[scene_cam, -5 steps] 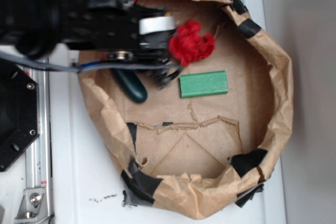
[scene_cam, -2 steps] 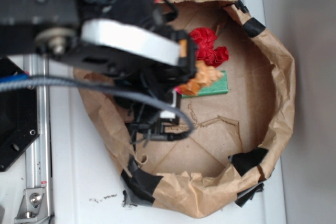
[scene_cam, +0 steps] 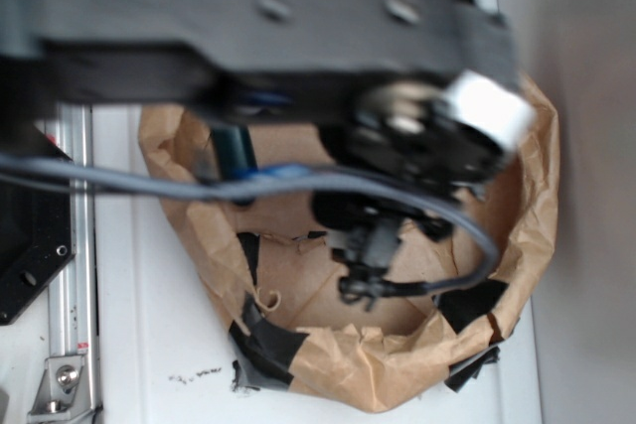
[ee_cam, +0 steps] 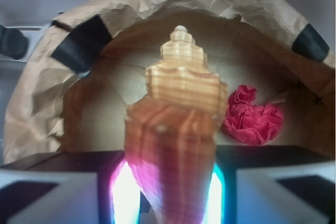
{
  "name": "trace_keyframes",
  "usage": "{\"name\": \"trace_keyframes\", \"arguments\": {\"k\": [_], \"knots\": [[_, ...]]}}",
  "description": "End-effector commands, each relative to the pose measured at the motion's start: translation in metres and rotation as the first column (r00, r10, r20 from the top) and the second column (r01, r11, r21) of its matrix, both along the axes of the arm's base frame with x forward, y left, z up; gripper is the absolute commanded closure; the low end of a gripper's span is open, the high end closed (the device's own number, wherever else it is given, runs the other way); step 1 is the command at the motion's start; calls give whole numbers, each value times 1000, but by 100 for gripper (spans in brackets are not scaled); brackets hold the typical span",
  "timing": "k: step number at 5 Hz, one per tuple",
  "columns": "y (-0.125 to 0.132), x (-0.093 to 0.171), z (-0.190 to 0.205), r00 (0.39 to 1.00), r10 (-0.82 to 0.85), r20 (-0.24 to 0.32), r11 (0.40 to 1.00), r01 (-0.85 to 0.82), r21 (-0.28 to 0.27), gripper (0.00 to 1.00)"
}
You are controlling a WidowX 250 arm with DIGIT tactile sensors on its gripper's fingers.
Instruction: Grab the shell.
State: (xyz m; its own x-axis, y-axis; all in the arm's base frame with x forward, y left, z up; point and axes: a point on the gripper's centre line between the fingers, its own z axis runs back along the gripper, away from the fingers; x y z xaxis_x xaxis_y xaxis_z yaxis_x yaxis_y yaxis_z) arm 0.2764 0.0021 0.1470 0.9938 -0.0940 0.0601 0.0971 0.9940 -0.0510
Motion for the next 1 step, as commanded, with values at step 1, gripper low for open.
{"name": "trace_keyframes", "arguments": {"k": [1], "knots": [[-12,-2,18,997,-14,72,1000,12,25,100]]}}
